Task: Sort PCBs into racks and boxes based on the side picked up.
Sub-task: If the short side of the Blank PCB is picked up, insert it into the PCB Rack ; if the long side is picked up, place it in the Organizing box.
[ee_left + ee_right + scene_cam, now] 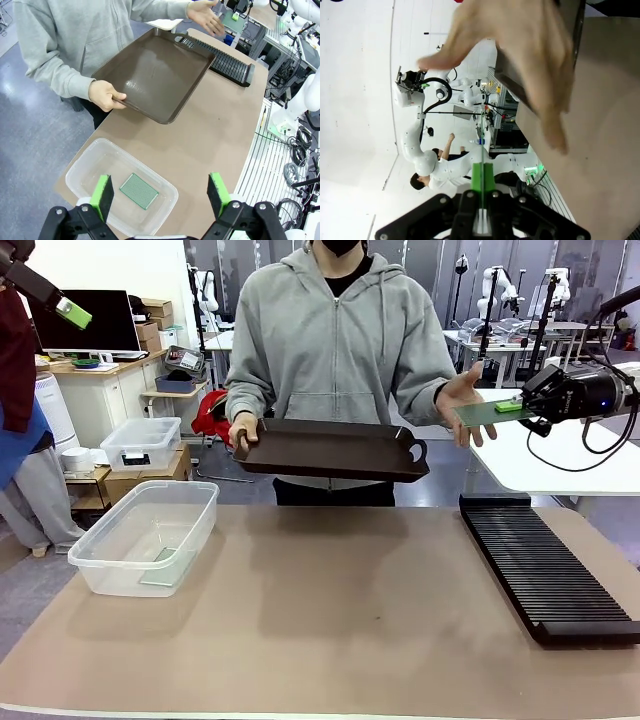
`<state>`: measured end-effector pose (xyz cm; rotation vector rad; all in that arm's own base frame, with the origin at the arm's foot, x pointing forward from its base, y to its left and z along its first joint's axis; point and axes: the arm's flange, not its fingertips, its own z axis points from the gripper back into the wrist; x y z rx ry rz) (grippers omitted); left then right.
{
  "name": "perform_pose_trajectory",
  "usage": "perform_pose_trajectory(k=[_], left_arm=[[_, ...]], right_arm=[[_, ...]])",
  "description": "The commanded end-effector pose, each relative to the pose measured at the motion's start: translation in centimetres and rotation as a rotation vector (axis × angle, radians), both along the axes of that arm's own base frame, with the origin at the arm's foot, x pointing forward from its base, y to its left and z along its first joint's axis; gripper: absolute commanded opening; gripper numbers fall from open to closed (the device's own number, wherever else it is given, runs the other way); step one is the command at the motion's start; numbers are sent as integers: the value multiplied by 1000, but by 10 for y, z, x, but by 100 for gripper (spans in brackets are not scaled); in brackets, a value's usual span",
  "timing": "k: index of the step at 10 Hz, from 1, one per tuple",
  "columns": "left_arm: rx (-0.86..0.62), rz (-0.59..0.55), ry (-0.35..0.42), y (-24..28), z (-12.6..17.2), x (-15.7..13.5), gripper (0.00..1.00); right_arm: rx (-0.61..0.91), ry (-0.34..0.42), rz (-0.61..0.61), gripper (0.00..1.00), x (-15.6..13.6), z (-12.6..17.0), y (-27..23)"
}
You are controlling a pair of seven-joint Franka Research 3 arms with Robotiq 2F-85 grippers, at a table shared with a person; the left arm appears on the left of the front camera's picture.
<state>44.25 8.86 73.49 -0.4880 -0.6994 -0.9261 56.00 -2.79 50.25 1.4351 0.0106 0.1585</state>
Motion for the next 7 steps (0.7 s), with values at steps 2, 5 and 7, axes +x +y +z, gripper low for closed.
perform_pose_trajectory(k=[2,5,7], left_arm=[[-4,7,-3,0,-1,0,100],[-4,7,-3,0,-1,0,100],[-4,7,-3,0,-1,0,100]], right_arm=[[0,0,0,2,0,0,0],[0,0,0,2,0,0,0],[0,0,0,2,0,0,0]])
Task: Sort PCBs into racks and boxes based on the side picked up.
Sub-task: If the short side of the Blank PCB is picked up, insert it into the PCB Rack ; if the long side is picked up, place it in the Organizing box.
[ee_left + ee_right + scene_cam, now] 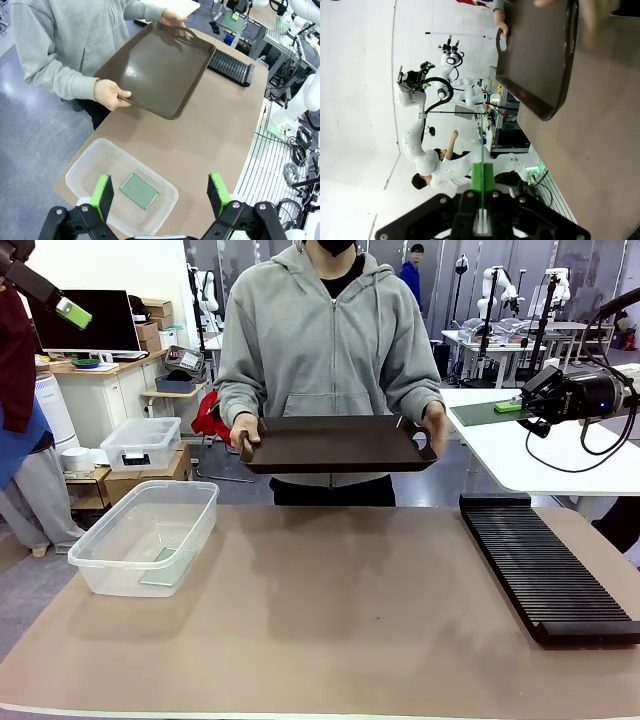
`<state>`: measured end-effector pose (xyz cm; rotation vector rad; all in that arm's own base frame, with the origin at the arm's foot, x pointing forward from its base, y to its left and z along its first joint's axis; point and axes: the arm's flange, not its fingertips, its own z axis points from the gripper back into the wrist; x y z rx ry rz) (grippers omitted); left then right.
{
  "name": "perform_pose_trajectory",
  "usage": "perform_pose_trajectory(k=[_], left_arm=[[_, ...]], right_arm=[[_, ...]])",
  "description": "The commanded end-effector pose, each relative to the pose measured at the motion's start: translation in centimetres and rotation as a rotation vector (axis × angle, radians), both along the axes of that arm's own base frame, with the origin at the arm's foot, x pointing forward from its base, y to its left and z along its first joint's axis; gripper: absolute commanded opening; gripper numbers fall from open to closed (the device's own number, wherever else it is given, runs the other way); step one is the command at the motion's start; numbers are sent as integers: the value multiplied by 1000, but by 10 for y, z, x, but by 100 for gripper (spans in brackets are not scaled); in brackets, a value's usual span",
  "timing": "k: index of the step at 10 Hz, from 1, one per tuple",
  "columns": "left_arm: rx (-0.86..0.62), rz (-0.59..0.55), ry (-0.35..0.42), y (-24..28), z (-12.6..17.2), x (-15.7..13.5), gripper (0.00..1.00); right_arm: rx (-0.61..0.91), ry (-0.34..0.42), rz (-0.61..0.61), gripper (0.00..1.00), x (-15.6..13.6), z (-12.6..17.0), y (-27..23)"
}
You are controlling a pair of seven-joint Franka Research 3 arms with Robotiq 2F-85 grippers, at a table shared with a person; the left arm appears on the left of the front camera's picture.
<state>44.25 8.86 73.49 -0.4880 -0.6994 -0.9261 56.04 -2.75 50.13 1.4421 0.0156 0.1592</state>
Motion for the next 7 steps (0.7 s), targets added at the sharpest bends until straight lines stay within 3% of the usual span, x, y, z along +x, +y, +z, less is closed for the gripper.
perform_pose_trajectory(k=[1,3,4,6,7], left_arm=[[-4,7,-3,0,-1,0,100],[-4,7,-3,0,-1,0,100],[-4,7,-3,0,-1,0,100],[-4,7,-3,0,-1,0,100],[-4,7,-3,0,-1,0,100]], right_arm=[[-7,-4,-4,2,0,1,0],[0,0,0,2,0,0,0],[12,-149,57,2,-7,10,-9],[-34,-450,-5,2,-20,25,-25],[-24,-561,-93,2,-23,32,-32]])
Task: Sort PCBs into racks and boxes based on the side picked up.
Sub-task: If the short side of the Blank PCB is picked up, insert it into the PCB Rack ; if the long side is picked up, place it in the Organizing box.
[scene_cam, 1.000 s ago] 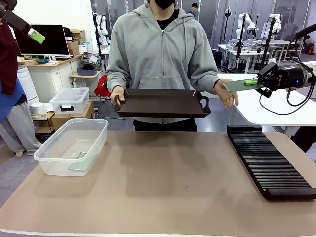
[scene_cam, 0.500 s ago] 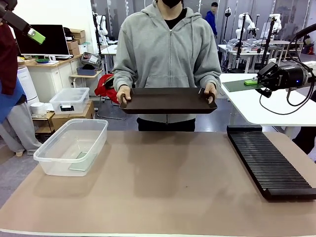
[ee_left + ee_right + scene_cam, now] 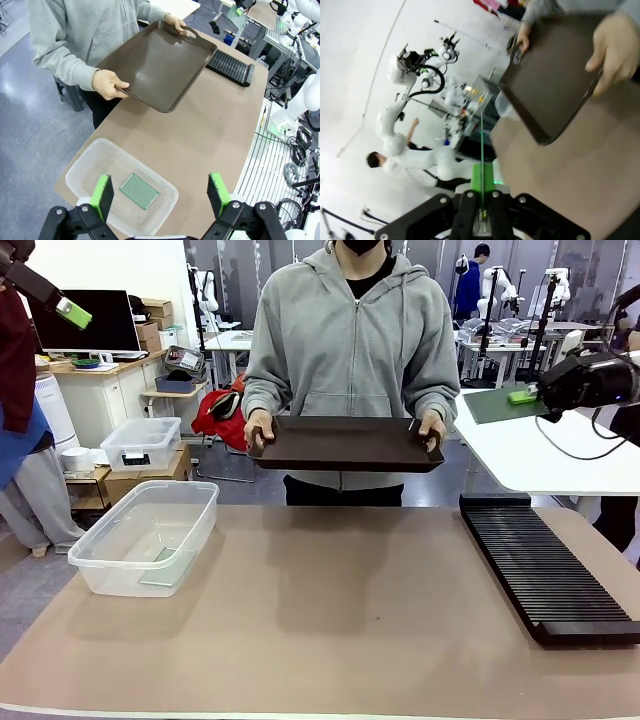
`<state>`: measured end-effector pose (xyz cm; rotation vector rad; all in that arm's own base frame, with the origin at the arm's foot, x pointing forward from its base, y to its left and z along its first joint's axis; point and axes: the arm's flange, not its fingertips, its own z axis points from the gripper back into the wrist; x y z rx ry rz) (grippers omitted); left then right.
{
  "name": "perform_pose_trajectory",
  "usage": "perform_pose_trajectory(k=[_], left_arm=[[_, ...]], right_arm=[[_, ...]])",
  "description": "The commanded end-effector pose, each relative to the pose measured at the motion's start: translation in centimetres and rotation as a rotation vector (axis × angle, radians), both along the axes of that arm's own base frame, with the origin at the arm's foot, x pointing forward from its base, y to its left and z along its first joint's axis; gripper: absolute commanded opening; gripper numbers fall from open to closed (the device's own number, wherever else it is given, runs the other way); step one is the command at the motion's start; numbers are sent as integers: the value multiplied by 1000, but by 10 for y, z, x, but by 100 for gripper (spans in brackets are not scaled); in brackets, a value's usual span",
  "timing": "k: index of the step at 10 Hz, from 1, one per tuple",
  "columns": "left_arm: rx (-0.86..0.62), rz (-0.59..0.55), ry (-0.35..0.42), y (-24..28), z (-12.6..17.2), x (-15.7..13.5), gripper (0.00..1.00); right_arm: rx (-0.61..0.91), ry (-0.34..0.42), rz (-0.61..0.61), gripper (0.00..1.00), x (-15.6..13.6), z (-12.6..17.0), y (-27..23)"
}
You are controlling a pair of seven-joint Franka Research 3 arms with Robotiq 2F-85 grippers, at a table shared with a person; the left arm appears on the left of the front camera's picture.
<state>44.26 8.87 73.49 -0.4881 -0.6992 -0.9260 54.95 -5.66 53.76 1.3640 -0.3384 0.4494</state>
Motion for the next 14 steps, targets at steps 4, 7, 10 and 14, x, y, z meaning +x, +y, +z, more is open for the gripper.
perform_pose_trajectory(k=[4,7,10,14], left_arm=[[-4,7,-3,0,-1,0,100],[-4,7,-3,0,-1,0,100],[-4,7,-3,0,-1,0,100],[-4,7,-3,0,-1,0,100]], right_arm=[[-53,-597,-89,2,-19,-4,-50],[-117,-813,-21,2,-34,-26,-82],[-83,-700,-53,2,-22,-6,-70],[-93,-807,122,2,-8,-23,-65]])
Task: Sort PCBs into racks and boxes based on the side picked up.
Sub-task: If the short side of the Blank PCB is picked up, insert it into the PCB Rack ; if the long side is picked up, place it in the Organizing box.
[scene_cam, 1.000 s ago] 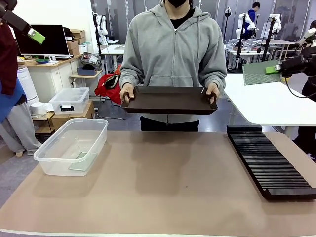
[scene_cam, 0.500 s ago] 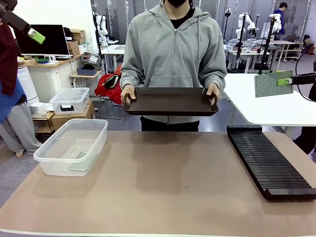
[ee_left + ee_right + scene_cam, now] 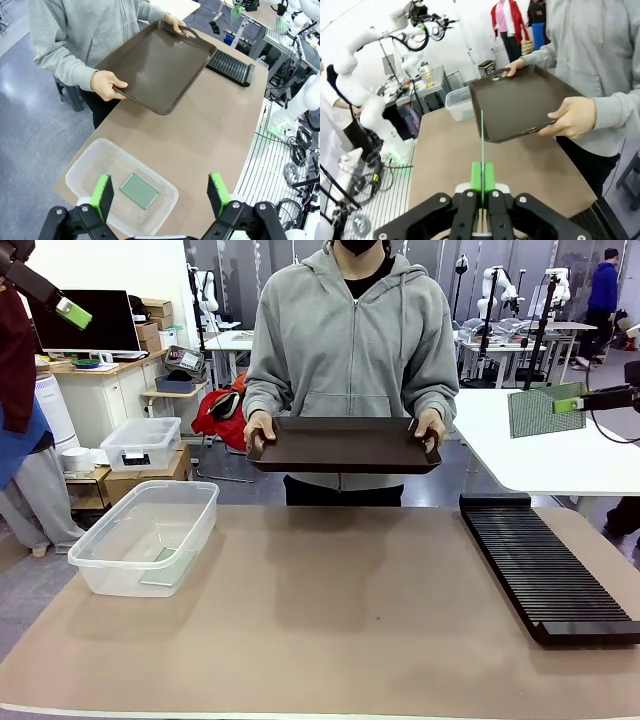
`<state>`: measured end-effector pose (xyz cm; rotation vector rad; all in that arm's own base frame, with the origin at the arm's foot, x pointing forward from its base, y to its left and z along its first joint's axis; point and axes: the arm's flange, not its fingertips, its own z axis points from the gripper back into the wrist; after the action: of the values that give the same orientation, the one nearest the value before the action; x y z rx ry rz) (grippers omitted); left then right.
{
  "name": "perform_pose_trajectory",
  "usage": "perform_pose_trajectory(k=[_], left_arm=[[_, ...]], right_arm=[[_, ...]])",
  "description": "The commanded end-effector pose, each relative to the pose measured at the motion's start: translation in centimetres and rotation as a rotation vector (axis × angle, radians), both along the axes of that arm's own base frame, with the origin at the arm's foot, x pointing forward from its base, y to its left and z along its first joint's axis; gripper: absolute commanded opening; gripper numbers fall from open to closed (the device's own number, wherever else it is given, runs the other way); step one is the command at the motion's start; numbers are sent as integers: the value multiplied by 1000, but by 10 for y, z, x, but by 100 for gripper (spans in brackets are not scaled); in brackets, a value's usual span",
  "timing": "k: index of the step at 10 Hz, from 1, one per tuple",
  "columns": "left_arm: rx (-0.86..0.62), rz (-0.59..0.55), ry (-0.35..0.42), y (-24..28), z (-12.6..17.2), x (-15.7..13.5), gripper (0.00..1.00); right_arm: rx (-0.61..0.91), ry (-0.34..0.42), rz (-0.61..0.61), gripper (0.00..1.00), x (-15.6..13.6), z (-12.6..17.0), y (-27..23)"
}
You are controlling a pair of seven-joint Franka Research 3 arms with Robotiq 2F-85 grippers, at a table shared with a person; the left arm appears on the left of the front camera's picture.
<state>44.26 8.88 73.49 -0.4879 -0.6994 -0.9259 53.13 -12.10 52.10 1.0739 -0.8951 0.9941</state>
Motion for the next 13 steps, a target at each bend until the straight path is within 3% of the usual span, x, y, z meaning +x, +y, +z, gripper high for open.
perform_pose_trajectory(k=[1,3,7,11,12,13], left_arm=[[-4,7,-3,0,-1,0,100],[-4,7,-3,0,-1,0,100],[-4,7,-3,0,-1,0,100],[-4,7,-3,0,-1,0,100],[-4,7,-3,0,-1,0,100],[-4,7,-3,0,-1,0,100]], right_arm=[[-55,-161,122,2,14,-17,0],[-54,-280,270,2,30,-40,-20],[-52,-289,332,2,41,-96,-63],[-44,-188,265,2,49,-132,-93],[96,-92,266,2,51,-132,-94],[-53,-222,261,2,44,-141,-92]])
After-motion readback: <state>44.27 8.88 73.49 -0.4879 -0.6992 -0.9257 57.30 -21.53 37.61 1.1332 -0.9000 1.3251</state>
